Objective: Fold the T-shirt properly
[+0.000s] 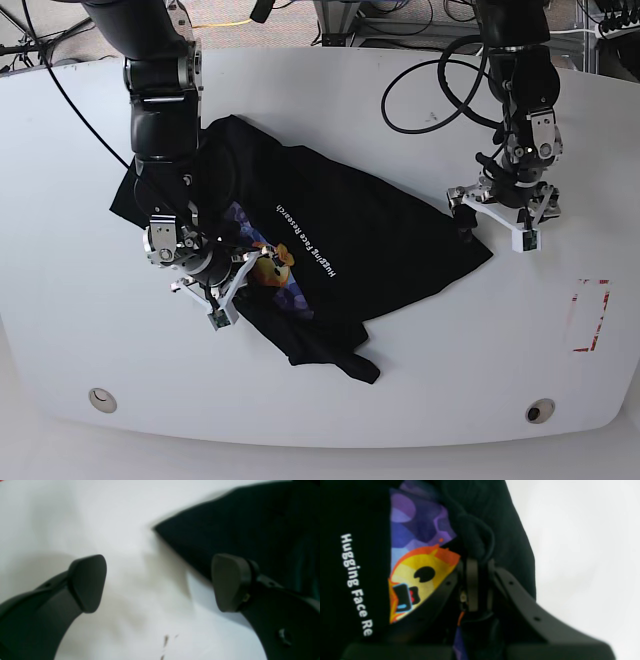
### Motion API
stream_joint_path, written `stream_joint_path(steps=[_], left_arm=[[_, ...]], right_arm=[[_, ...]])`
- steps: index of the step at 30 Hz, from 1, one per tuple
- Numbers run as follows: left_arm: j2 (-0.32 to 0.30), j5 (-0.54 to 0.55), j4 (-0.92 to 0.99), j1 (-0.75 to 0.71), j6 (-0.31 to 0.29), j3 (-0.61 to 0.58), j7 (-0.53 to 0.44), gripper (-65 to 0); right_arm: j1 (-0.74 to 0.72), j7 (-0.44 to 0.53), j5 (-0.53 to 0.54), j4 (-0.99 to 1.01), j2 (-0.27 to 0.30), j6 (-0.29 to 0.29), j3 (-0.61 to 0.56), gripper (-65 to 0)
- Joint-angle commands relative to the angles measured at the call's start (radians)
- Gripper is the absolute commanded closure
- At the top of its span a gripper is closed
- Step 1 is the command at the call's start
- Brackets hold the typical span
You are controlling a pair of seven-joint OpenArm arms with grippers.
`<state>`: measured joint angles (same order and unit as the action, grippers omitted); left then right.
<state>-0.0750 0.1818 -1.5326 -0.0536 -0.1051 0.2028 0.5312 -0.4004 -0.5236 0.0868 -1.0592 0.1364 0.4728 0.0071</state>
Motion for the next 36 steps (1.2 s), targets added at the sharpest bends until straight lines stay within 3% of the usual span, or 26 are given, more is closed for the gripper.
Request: stream_joint_path(steps=[1,12,18,23,26,30,36], left_arm=[[-0.007,0.005,0.014,0.037,0.0,-0.021,-0.023,-63.6],[-0.003,0.006,0.226,0.165,-0.002,-0.044,-0.026,-61.2],[-0.003,0.009,0.314,0.219,-0.017,-0.045,-0.027,-38.6],[-0.004,0.006,0.338,0.232,-0.117,-0.098,-0.027,-16.0],[-0.004,0.006,0.341,0.232,-0.133,-0.13,-0.026,-6.9],[-0.004,0.008,0.335,0.232,-0.13,-0.142,-0.024,0.0],[-0.009,0.008,0.235,0.223,-0.13,-0.141,-0.024,0.0]], right_arm=[[-0.033,0.024,0.012,-0.02,0.007,0.004,0.003,0.0],[-0.033,0.024,0.015,-0.02,0.029,0.004,0.003,0.0],[-0.033,0.024,0.014,-0.022,0.033,0.004,0.003,0.0],[-0.002,0.021,0.017,-0.112,0.056,0.004,0.004,0.0],[0.027,0.021,0.014,-0.177,0.061,0.004,0.004,0.0],[0.034,-0.045,0.014,-0.241,0.062,0.004,0.004,0.0],[0.037,-0.131,0.02,-0.349,0.091,0.004,0.009,0.0]])
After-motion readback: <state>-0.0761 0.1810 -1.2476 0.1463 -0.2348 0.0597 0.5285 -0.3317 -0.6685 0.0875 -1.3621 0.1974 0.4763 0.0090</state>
